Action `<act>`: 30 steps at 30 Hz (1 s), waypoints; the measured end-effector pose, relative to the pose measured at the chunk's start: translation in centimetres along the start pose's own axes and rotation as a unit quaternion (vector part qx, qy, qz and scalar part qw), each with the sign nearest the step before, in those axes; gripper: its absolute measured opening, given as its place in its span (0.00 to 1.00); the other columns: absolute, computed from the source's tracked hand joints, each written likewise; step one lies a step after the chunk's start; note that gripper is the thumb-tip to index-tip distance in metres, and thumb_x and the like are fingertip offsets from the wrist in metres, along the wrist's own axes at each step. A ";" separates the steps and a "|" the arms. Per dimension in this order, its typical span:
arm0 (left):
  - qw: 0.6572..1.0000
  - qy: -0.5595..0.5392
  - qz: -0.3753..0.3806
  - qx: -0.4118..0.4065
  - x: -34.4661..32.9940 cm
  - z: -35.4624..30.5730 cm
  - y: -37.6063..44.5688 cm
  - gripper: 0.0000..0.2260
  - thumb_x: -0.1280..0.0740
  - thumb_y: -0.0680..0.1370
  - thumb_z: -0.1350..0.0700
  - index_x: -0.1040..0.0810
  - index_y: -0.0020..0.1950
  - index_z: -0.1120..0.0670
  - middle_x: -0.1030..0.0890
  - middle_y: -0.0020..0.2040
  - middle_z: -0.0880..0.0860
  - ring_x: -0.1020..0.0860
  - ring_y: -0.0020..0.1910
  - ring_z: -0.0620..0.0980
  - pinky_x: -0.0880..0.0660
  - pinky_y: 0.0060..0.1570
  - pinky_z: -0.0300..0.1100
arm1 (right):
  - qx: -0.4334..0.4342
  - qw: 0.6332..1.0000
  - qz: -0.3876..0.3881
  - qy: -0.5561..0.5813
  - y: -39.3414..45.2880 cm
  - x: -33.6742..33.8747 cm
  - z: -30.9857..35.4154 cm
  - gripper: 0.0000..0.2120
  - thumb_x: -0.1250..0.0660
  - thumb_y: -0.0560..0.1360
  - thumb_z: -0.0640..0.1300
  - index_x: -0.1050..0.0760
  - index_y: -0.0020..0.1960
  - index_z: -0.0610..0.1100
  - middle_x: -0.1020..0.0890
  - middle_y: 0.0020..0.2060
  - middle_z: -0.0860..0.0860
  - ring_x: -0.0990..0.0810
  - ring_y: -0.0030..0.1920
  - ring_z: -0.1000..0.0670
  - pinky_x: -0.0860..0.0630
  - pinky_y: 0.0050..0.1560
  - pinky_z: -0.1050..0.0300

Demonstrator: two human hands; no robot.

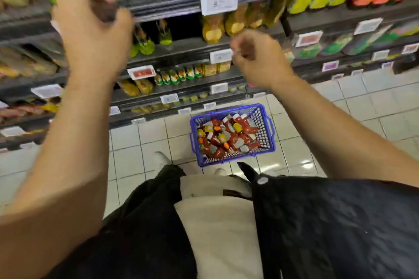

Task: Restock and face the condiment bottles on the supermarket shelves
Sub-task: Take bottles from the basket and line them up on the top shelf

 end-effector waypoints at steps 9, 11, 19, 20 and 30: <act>0.850 0.046 0.430 0.300 -12.9 7.7 -15.7 0.07 0.29 0.78 0.61 0.22 0.55 0.55 0.19 0.47 0.53 0.23 0.40 0.48 0.26 0.43 0.39 | -0.330 0.928 0.169 0.032 -11.7 -6.5 -18.2 0.03 0.30 0.79 0.44 0.22 0.50 0.45 0.16 0.52 0.44 0.17 0.54 0.43 0.20 0.61 0.45; 0.794 0.083 0.489 0.352 -14.5 10.3 -19.4 0.08 0.27 0.78 0.54 0.21 0.55 0.50 0.18 0.51 0.52 0.21 0.42 0.46 0.25 0.42 0.41 | -0.376 0.908 0.183 0.018 -14.2 -7.9 -20.6 0.07 0.31 0.79 0.47 0.22 0.55 0.44 0.16 0.53 0.43 0.16 0.54 0.40 0.19 0.59 0.41; 0.668 0.035 0.498 0.551 -19.9 16.0 -30.6 0.04 0.31 0.80 0.58 0.23 0.53 0.53 0.19 0.56 0.56 0.18 0.53 0.54 0.19 0.56 0.55 | -0.497 0.844 0.191 0.063 -19.1 -15.6 -27.5 0.11 0.31 0.76 0.38 0.21 0.59 0.42 0.16 0.56 0.39 0.18 0.58 0.37 0.21 0.62 0.38; 0.666 0.034 0.485 0.566 -20.4 16.6 -31.6 0.06 0.31 0.79 0.60 0.23 0.55 0.54 0.19 0.56 0.56 0.18 0.54 0.55 0.19 0.56 0.56 | -0.502 0.841 0.191 0.066 -19.1 -16.6 -28.0 0.12 0.31 0.76 0.39 0.21 0.59 0.42 0.16 0.55 0.40 0.17 0.57 0.37 0.21 0.61 0.38; 0.651 0.090 0.451 0.604 -26.9 22.5 -44.4 0.24 0.29 0.70 0.50 0.26 0.65 0.54 0.19 0.59 0.60 0.20 0.58 0.65 0.22 0.59 0.59 | -0.415 0.845 0.336 0.005 -16.4 -27.8 -36.9 0.17 0.35 0.79 0.43 0.26 0.67 0.42 0.19 0.59 0.42 0.20 0.58 0.41 0.27 0.51 0.54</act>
Point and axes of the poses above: each hand's wrist, its own y-axis towards the middle knuckle, its own x-axis out of the back of the hand, z = x × y, the point moved 6 cm from there along y, towards the middle knuckle
